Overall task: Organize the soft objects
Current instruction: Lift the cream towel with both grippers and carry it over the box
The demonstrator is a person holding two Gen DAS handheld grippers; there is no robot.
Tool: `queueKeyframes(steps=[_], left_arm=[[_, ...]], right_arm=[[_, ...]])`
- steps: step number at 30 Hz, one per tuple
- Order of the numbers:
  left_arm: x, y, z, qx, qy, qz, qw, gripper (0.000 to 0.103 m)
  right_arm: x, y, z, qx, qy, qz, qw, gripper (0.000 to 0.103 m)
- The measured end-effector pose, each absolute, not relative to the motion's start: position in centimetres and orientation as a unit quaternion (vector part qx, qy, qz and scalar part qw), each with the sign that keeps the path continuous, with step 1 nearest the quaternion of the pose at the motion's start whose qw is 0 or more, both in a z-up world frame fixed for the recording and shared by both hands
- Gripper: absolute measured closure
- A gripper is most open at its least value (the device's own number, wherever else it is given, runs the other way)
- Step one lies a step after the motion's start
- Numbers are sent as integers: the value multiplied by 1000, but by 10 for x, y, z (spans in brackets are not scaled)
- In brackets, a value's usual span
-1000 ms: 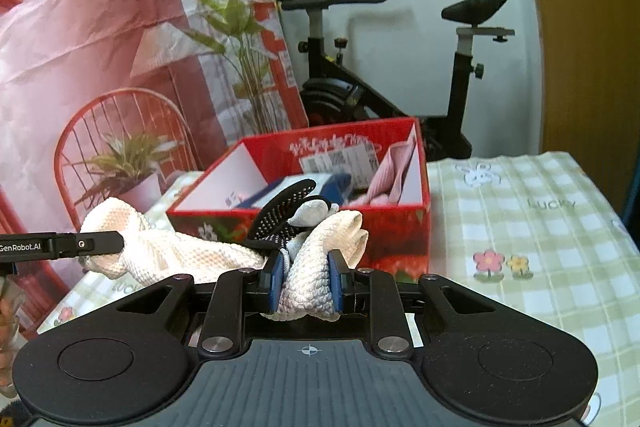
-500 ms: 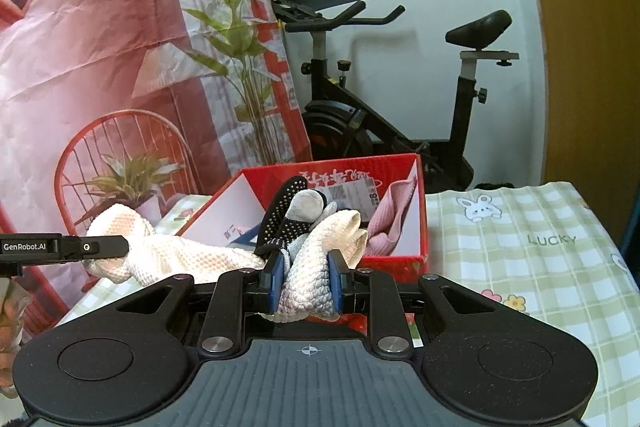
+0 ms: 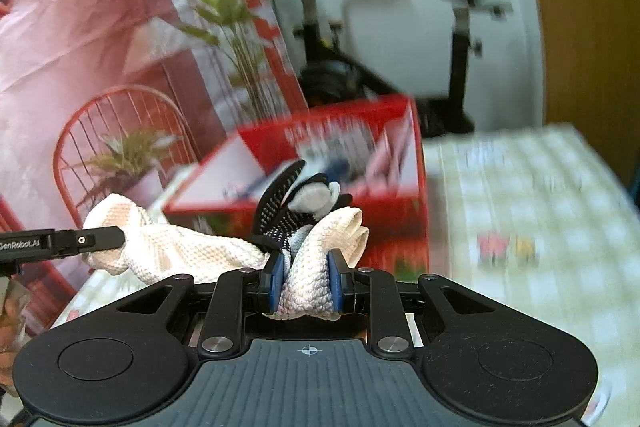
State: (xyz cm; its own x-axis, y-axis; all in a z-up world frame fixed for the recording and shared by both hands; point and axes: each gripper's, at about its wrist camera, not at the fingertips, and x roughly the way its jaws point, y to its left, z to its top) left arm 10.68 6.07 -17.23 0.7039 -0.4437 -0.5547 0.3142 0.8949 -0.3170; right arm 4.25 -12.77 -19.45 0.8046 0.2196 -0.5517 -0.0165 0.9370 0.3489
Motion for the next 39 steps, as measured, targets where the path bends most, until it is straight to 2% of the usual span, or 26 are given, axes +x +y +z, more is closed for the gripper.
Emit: queueKeyframes(steps=[8, 16, 19, 21, 23, 26, 32, 39], left_arm=[[101, 63, -218, -102, 394, -184, 895, 81], [103, 73, -232, -103, 411, -153, 893, 80], [105, 74, -237, -108, 419, -144, 890, 80], [105, 76, -238, -113, 421, -141, 889, 80], [105, 77, -239, -114, 421, -138, 889, 80], [105, 78, -240, -120, 422, -136, 888, 81], [98, 80, -225, -118, 396, -136, 900, 81], [92, 84, -181, -112, 329, -147, 926, 81]], right_arm=[[37, -126, -257, 223, 380, 50, 896, 80], [36, -109, -264, 197, 398, 70, 893, 66], [33, -100, -262, 172, 400, 76, 897, 65], [34, -101, -260, 169, 399, 76, 898, 67], [33, -102, -259, 170, 399, 72, 898, 80], [34, -105, -258, 169, 397, 69, 899, 86], [29, -101, -234, 151, 363, 89, 915, 87], [28, -102, -187, 132, 298, 104, 940, 87]])
